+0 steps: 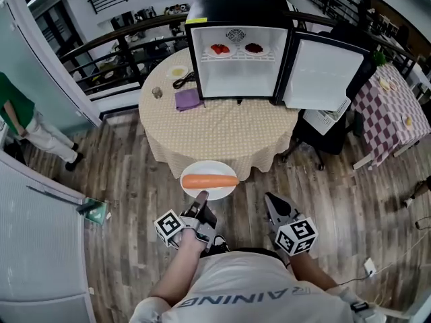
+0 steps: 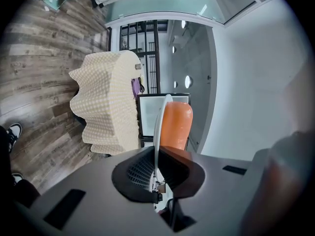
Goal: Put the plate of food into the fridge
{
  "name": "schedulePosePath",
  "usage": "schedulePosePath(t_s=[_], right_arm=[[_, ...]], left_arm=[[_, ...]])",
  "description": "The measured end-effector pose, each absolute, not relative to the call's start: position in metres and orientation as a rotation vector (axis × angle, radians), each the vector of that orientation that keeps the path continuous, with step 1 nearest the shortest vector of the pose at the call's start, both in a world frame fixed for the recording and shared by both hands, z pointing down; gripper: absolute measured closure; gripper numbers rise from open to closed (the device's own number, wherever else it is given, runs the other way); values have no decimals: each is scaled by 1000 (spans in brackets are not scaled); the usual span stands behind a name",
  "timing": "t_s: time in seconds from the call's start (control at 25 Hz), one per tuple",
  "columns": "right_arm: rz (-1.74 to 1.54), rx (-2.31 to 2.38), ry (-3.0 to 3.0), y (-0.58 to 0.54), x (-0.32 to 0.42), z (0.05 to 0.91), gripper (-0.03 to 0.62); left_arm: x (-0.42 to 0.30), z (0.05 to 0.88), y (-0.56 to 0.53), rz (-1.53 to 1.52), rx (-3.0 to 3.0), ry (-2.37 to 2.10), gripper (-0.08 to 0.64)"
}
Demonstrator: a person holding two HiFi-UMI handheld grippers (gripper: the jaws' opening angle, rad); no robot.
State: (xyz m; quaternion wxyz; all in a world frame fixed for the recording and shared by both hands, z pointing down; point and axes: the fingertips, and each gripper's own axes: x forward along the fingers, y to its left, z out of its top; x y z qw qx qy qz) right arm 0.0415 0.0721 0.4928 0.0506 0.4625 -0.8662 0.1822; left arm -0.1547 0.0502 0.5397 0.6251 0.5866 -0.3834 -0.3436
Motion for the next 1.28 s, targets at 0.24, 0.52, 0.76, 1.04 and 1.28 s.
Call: schedulePosePath(t_s=[0.24,0.52,0.76,1.04,1.28], right_arm=[[540,1416,-2625,44,-4,491,572],[547,1393,-2594,25,-23,497,572],[563,1357,-2612,-10,-29,501,572],[568,1350,-2659,-85,-11,500,572],[592,1336,-2673,-142,16,501,572]], left_arm=[[-189,556,28,-729,1343,-882,537],[-206,567,11,-715,1331,-887,537],[-211,571,-16,-728,1313,-904,537],[-200,564,-83,-778,1288,-914,537],[-173,556,-147,-785,1307,-928,537]])
